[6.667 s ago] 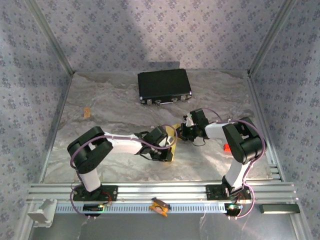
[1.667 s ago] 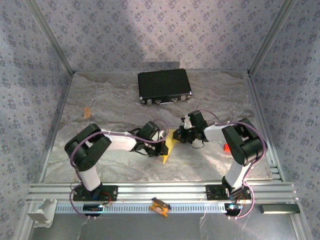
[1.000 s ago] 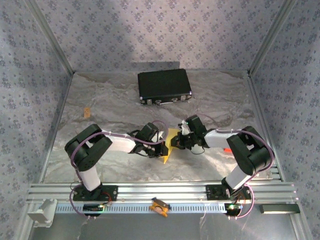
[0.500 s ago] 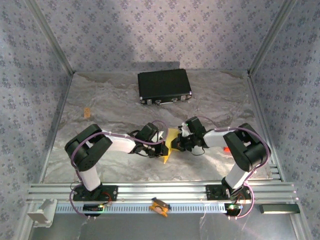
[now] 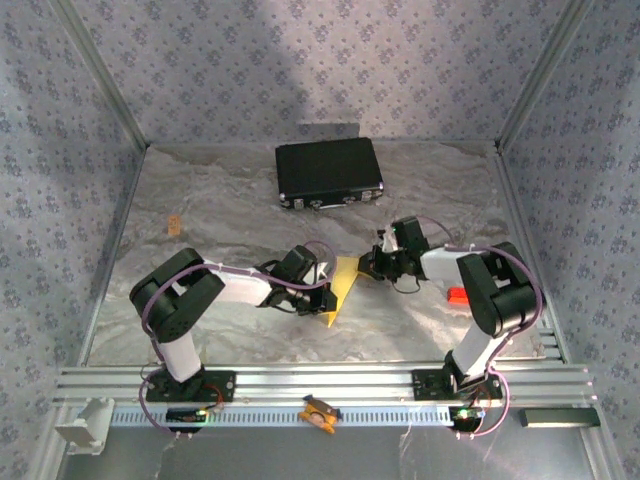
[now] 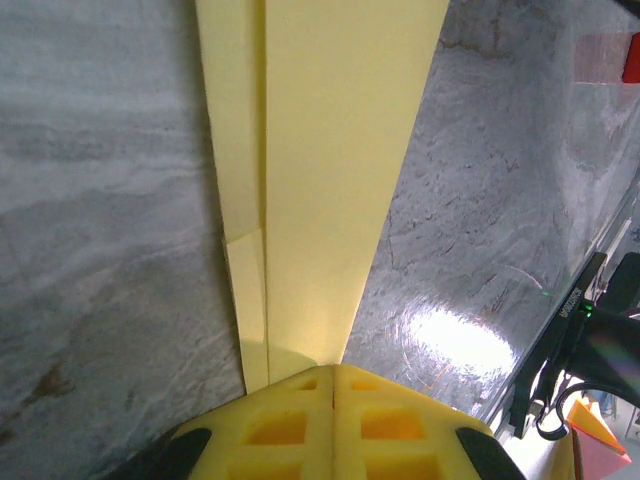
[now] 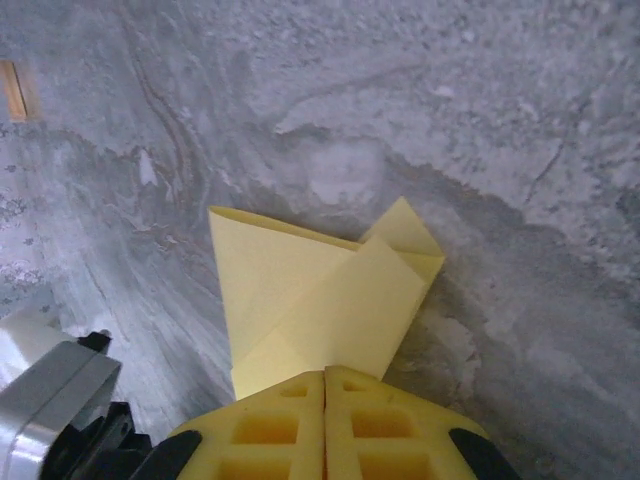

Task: Fold a paper plane with a square sheet of paper (pick it up from the middle)
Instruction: Fold the wing for the fifth time at the center of the table, then move the paper plane to the center of the table.

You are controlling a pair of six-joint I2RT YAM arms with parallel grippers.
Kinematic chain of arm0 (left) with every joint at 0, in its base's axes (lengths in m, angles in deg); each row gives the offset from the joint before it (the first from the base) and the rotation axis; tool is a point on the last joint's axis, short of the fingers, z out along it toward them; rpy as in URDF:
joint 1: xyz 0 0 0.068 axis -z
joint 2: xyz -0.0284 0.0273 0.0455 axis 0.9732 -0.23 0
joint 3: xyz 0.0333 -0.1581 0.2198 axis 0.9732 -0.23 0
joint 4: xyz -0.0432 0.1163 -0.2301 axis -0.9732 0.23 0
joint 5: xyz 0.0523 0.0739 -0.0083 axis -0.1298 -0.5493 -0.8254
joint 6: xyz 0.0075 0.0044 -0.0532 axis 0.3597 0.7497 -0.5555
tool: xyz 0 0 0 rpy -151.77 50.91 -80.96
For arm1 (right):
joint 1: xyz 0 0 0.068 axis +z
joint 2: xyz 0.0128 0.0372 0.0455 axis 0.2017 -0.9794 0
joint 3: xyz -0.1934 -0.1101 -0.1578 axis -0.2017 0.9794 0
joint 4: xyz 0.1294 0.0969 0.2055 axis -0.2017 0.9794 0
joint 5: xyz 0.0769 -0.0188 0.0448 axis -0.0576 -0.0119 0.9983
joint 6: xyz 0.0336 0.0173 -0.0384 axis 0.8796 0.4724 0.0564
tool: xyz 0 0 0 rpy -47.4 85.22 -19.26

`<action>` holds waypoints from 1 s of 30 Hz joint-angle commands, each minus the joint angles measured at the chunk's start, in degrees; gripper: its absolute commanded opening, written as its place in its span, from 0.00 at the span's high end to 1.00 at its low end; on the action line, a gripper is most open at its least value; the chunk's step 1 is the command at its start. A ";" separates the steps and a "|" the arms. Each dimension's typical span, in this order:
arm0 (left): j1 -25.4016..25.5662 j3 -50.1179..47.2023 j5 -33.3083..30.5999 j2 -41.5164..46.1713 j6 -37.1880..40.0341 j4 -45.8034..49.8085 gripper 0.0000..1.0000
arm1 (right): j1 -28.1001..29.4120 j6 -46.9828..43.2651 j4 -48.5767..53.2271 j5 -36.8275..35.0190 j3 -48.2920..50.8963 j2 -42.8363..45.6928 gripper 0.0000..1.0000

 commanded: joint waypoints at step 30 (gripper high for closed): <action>-7.15 8.15 0.73 1.60 9.25 16.25 0.69 | 7.93 5.44 1.36 -1.67 6.75 7.26 0.79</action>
